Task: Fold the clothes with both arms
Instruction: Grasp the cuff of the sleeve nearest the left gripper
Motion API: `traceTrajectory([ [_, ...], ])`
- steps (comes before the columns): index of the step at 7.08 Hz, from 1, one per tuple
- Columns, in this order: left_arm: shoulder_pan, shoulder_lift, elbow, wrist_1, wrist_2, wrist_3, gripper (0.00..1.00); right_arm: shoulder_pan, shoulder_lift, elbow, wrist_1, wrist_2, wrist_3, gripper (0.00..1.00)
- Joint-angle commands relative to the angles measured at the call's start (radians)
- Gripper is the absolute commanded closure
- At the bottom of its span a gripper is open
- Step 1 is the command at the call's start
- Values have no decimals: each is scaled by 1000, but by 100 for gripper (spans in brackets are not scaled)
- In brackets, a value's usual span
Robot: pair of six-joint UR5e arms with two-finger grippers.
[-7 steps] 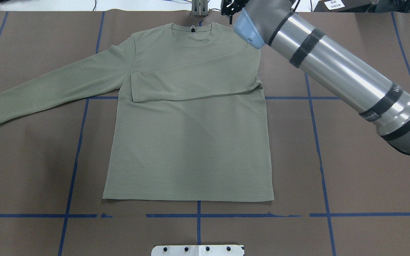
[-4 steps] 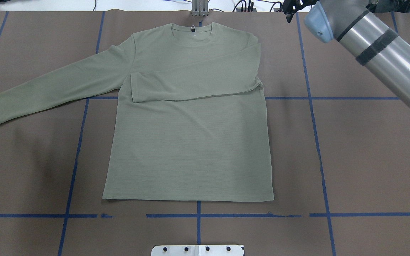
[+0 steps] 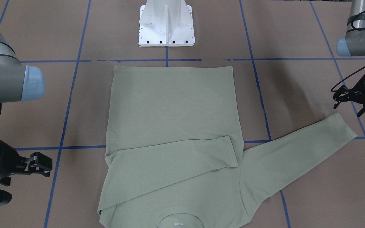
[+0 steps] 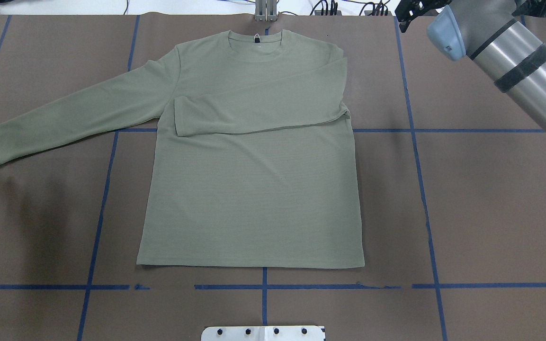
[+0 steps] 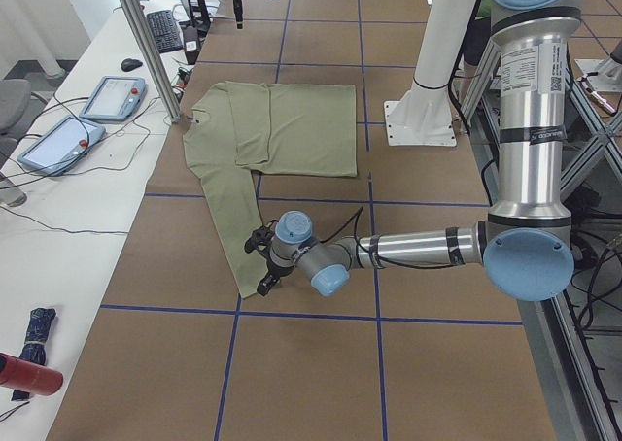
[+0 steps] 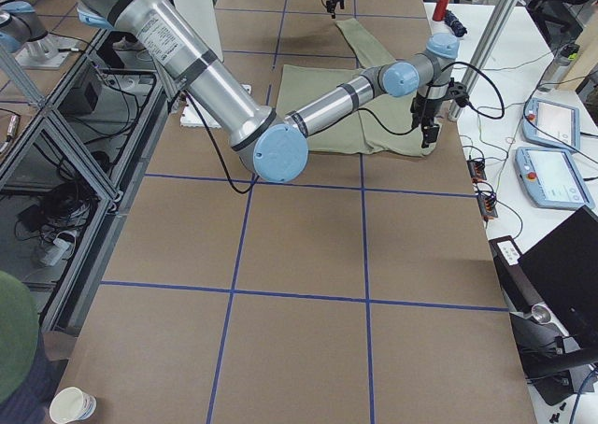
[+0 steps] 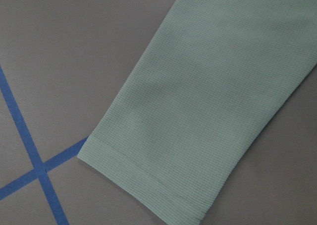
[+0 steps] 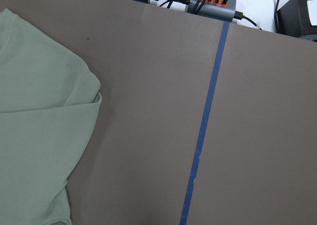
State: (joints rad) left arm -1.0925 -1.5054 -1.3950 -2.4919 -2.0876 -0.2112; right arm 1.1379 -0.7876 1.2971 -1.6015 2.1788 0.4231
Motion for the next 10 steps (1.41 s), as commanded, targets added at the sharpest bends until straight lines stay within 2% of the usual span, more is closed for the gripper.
traceTrajectory([
  [1, 19, -4, 16, -13, 1, 1, 35, 0, -2, 2, 0, -1, 0, 0],
  [5, 39, -12, 22, -13, 1, 1, 34, 0, -2, 1, 0, -1, 3, 0],
  [6, 39, -13, 22, -13, 0, 1, 41, 0, -2, 1, 0, -1, 3, 0],
  [7, 39, -13, 24, -13, 1, 1, 62, 0, -2, 1, 0, -1, 3, 0],
  [8, 37, -13, 22, -13, 1, 1, 79, 0, -2, 1, 0, -1, 3, 0],
  [9, 39, -13, 22, -13, 1, 1, 83, 0, -2, -1, 0, -1, 5, 0],
  [10, 39, -15, 22, -13, 1, 3, 100, 0, -1, 1, 0, -1, 5, 0],
])
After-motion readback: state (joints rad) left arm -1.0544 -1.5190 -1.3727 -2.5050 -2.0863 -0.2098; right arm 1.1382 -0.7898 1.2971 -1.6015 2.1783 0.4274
